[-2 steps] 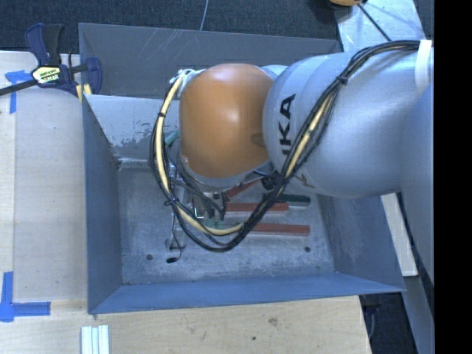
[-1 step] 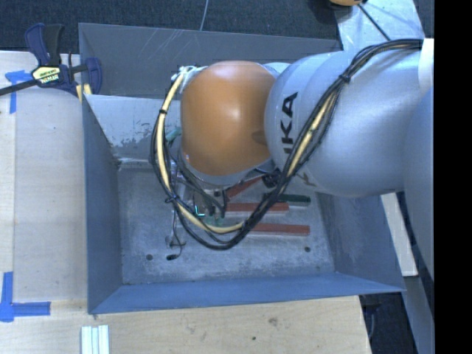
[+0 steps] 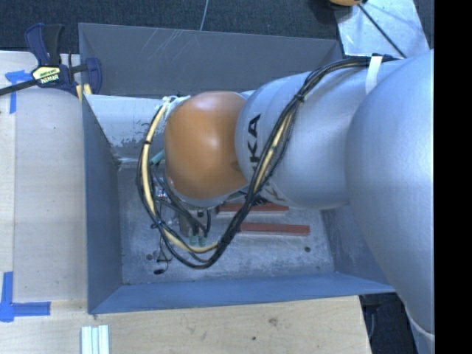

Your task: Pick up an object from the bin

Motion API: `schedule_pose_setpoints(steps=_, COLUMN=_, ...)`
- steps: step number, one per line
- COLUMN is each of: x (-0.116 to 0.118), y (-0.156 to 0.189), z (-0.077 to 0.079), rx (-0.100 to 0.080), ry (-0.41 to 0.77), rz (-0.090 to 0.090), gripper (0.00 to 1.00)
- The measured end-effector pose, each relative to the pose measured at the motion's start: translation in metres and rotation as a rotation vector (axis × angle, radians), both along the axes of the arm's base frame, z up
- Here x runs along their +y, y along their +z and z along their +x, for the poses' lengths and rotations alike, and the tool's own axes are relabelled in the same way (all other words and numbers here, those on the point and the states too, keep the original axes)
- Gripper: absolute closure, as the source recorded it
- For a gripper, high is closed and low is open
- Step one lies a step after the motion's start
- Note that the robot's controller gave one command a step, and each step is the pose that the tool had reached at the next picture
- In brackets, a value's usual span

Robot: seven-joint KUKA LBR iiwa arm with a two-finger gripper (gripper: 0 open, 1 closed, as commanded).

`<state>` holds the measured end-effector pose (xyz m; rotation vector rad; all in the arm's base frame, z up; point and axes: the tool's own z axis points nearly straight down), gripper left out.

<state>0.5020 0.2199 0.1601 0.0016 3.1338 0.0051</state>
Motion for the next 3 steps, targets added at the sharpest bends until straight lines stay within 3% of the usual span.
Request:
schedule_pose_setpoints(steps=1, x=-0.0016, y=-0.0864, z=-0.0045, rx=0.007, ry=-0.020, rz=-0.002, gripper=1.00)
schedule_pose_setpoints(steps=2, x=-0.0017, y=-0.0864, z=-0.0045, rx=0.007, ry=-0.020, rz=-0.002, gripper=0.00)
schedule_pose_setpoints(steps=3, x=-0.0017, y=-0.0864, z=-0.0045, rx=0.007, ry=-0.021, rz=-0.002, gripper=0.00)
